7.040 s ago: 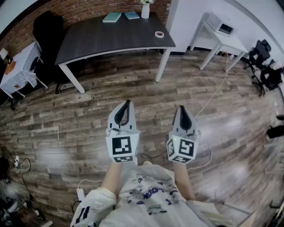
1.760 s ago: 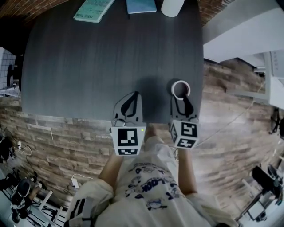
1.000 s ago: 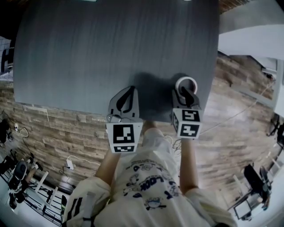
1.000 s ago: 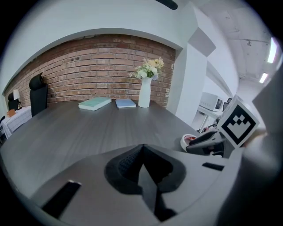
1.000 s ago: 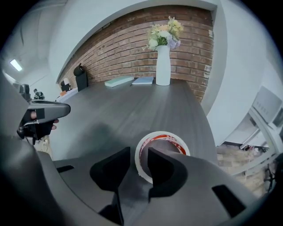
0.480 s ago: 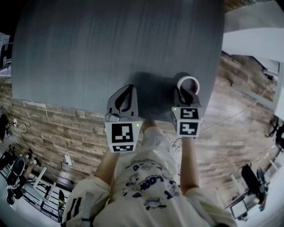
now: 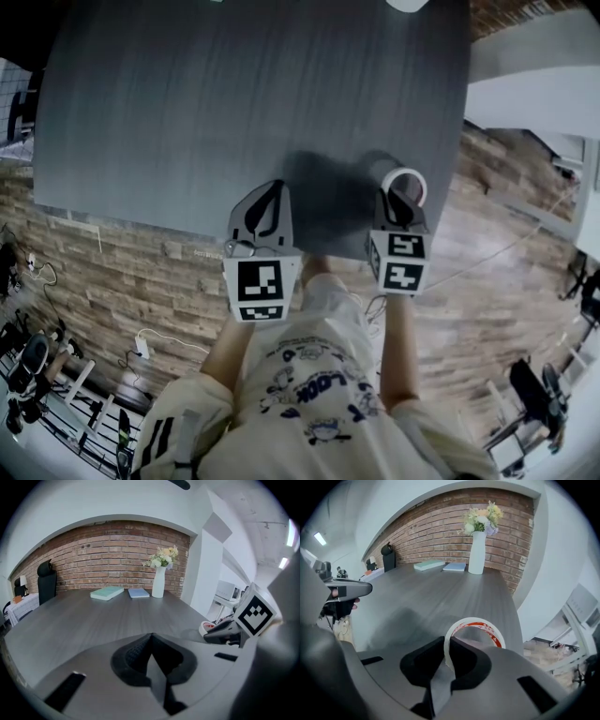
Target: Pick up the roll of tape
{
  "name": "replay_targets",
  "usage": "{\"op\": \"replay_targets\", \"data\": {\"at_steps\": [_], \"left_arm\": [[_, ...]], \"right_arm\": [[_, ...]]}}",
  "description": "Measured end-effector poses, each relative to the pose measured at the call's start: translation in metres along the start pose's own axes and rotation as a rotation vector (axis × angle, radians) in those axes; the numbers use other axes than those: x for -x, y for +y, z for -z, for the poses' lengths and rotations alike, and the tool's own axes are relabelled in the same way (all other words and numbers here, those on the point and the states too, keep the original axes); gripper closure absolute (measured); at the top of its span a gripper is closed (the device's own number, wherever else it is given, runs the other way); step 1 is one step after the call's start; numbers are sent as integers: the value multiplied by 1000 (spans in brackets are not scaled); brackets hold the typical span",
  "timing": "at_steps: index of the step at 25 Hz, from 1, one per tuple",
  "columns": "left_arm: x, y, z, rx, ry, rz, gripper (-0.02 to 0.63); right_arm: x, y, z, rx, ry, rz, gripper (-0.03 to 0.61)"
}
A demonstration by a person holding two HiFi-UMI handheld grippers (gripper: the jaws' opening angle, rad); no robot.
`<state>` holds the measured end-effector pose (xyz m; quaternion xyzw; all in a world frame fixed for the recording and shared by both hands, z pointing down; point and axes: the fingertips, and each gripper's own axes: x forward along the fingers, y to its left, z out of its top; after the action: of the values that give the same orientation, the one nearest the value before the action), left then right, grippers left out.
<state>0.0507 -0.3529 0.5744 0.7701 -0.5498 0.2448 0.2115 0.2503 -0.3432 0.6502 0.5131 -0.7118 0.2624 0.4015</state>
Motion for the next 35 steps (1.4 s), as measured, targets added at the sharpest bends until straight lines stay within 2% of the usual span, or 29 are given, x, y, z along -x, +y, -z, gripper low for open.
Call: {"op": "replay_targets", "data": {"at_steps": [5,21,27,35], "left_arm": [[17,13,-28,-7,-54,0,612],[85,10,-135,-90,-346,31,611],[110,8,-163,-109,-428,24,612],[134,5,-181,-100,-493,13,611]], "right_arm": [[30,6,-25,-17,-50,27,541],[140,6,-102,-50,-363,169,541],[178,4,-127,-57,-495,203,541],[212,2,-138,-70,-588,233,541]]}}
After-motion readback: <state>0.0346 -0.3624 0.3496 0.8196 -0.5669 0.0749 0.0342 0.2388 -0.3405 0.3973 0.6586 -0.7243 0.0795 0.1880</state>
